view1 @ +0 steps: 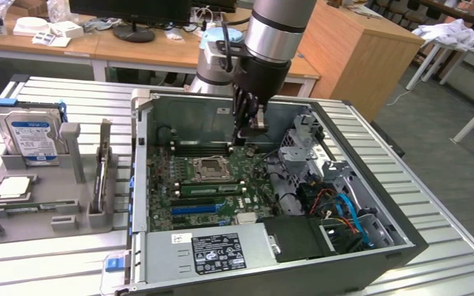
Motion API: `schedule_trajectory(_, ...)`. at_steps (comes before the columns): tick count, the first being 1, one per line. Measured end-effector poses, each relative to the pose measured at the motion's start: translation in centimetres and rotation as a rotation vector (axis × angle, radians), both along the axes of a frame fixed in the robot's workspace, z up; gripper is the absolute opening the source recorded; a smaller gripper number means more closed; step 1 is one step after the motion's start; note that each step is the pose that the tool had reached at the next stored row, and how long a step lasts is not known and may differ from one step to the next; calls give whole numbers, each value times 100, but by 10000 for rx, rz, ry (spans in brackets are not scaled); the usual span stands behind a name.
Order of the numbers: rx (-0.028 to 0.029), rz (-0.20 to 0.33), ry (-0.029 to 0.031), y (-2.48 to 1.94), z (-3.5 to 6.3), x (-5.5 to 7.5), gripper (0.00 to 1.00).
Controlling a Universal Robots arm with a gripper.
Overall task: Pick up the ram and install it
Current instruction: 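Press down the ram until it locks into place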
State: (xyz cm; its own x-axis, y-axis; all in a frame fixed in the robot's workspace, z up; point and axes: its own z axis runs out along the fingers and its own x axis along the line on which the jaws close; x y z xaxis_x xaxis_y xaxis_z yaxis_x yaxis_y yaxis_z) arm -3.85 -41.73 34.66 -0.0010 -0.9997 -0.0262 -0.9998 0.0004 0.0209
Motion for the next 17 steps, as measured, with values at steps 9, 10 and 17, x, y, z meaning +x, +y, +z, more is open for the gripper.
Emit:
schedule_trajectory(9, 2, 0, 19, 0, -2, 193, 11)
schedule_trajectory(10, 2, 1, 19, 0, -2, 211, 11)
schedule_trajectory(17, 2, 1, 19, 0, -2, 327, 11)
